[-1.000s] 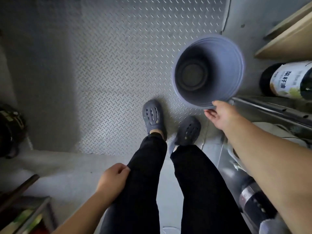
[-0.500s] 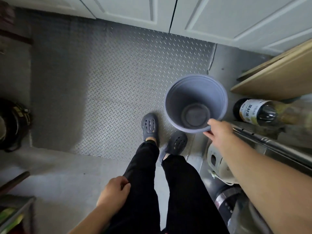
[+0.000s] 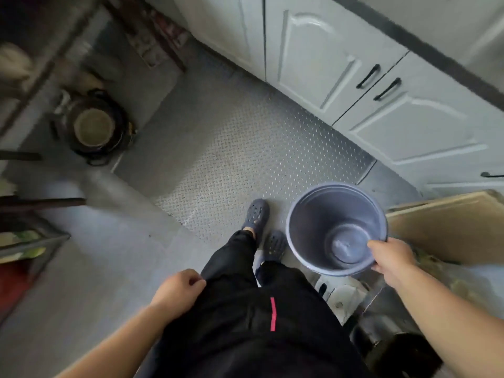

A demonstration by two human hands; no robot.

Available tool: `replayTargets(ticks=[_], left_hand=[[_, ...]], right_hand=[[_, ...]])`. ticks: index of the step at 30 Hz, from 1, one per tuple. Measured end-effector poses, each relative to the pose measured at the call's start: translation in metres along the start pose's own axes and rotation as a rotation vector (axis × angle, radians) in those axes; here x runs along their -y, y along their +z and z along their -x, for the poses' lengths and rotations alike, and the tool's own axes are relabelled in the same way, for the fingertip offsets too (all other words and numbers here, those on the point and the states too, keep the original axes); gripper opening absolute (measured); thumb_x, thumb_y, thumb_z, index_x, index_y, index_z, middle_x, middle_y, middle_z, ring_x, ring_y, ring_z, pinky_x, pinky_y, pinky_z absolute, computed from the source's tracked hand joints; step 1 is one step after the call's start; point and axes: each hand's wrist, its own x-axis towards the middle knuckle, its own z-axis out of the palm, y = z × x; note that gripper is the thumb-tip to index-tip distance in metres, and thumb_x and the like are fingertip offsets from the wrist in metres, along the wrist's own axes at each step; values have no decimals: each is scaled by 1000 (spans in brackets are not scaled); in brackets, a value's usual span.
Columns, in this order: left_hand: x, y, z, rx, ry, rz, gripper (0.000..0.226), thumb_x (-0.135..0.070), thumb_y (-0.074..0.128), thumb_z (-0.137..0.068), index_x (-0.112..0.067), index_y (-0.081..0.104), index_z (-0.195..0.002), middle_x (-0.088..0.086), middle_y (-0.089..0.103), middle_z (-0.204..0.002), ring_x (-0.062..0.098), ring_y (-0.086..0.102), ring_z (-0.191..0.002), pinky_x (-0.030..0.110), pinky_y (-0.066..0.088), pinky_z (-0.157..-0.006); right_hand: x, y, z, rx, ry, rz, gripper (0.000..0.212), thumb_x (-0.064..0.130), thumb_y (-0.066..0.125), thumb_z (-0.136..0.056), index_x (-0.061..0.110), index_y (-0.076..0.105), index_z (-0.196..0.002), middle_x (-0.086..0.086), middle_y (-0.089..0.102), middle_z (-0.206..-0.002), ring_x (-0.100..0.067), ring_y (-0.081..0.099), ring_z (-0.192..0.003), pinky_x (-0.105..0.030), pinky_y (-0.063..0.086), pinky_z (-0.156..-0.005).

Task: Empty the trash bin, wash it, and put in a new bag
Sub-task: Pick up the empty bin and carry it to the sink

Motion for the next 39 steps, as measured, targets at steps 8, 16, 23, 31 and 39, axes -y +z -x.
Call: replayTargets(ticks=[8,16,23,31,39], left_hand=[[113,20,86,-163,-178,502,21,-23,55,-94,-13,72,-101,5,71,-103,24,65,-99,31,52,-88],[262,100,139,-183,-316,898,18,-25,55,-93,-17,68,-84,2,70,-92,20,64,-90,31,50,-79],[376,178,177,-200,-444,1212,22,-17,52,-93,-16,57,-72,2,61,-76,18,54,-73,28,39,-64],[477,234,189,-336,-721,1742,23,-16,54,-91,-13,53,-69,7,50,-59,21,43,-58,26,29,-54],[531,210,188,-464,-789,2008,18,-25,56,-86,-12,64,-75,3,57,-63,20,51,-61,29,40,-62]], right_hand=[[76,18,58,87,-287,388,26,12,69,-79,-4,66,-98,-27,70,-93,-43,71,-77,-60,60,-71],[139,155,227,213,-676,675,33,29,66,-64,2,67,-84,-24,71,-85,-42,71,-80,-63,57,-79],[102,321,423,340,-893,838,24,16,64,-76,-4,70,-86,-27,71,-85,-36,72,-76,-53,60,-74],[64,462,553,384,-1118,1028,28,24,65,-69,-1,69,-80,-17,66,-70,-26,61,-61,-37,52,-61],[44,613,622,369,-1200,1345,34,35,66,-76,1,67,-71,-20,71,-76,-39,70,-78,-55,57,-86]])
